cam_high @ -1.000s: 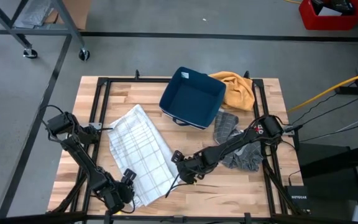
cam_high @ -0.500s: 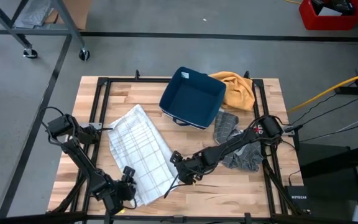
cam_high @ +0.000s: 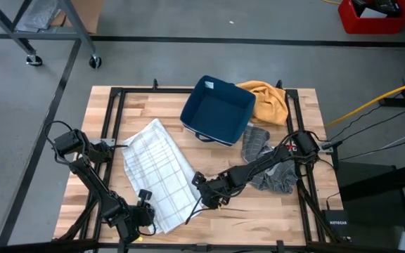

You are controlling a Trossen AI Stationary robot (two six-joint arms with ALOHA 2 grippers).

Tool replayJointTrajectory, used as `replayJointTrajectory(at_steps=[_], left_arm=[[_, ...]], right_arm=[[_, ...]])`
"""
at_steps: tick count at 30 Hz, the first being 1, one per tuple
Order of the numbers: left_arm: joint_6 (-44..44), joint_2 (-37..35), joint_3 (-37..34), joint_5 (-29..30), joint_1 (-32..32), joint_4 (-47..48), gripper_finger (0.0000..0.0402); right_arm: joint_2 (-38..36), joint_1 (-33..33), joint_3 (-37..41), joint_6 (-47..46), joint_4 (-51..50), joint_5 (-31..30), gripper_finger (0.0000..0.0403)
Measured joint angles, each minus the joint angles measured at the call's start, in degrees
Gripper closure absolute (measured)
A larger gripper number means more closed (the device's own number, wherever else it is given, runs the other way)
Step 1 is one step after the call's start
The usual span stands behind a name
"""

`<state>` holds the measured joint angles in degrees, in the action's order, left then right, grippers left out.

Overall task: Fold towel
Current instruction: Fold the white patterned towel

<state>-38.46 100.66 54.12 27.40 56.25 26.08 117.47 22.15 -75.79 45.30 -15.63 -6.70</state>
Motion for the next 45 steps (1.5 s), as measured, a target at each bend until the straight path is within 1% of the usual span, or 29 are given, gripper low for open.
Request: replayJointTrajectory(at_steps=[3, 6, 10, 15, 16, 17, 21, 23, 25, 30, 35, 40, 45], left_arm=[[-4.9, 0.0, 0.0, 0.0, 0.5, 0.0, 0.0348], [-8.7, 0.0, 0.0, 0.1, 1.2, 0.0, 0.0371], [-13.1, 0.0, 0.0, 0.0, 2.3, -0.2, 0.0396], [-18.6, 0.0, 0.0, 0.0, 3.6, -0.3, 0.0398], [-19.9, 0.0, 0.0, 0.0, 3.9, -0.5, 0.0399], [-21.3, 0.0, 0.0, 0.2, 4.2, -0.8, 0.0399], [-25.4, 0.0, 0.9, 1.2, 5.2, -1.9, 0.04], [-26.9, 0.0, 1.8, 2.3, 5.6, -1.8, 0.04], [-27.2, 0.0, 3.1, 3.2, 5.9, -1.6, 0.04], [-27.2, 0.0, 5.4, 3.4, 6.0, -1.5, 0.0401], [-27.3, -0.1, 5.9, 3.5, 6.0, -1.5, 0.0401], [-26.9, -0.1, 5.9, 5.1, 5.9, -1.3, 0.0401], [-24.9, -0.2, 5.8, 6.2, 3.9, -1.2, 0.0401]], right_arm=[[0.0, 0.0, 0.0, 0.0, 0.5, 1.1, 0.0195], [0.0, 0.0, 0.0, 0.0, 1.1, 1.4, 0.0229], [0.0, 0.0, 0.0, -0.9, 1.2, 1.4, 0.0287], [0.0, 0.0, 0.0, -9.3, 1.2, 1.6, 0.0377], [0.0, 0.0, 0.0, -10.8, 1.2, 1.7, 0.0389], [0.0, 0.0, 0.0, -12.1, 1.2, 1.7, 0.0393], [0.0, 0.0, 0.0, -18.3, 1.2, 3.7, 0.0386], [0.0, 0.0, 0.0, -22.0, 1.0, 5.9, 0.0395], [0.0, 0.4, 0.0, -24.1, 0.2, 6.2, 0.0397], [-0.2, 0.7, 0.0, -25.6, -1.2, 5.0, 0.0398], [-1.9, 0.8, -0.1, -26.0, -3.8, 5.1, 0.04], [-3.9, 0.7, -3.5, -28.9, -11.5, 9.8, 0.04], [-4.4, 0.7, -9.9, -33.0, -17.9, 17.7, 0.0401]])
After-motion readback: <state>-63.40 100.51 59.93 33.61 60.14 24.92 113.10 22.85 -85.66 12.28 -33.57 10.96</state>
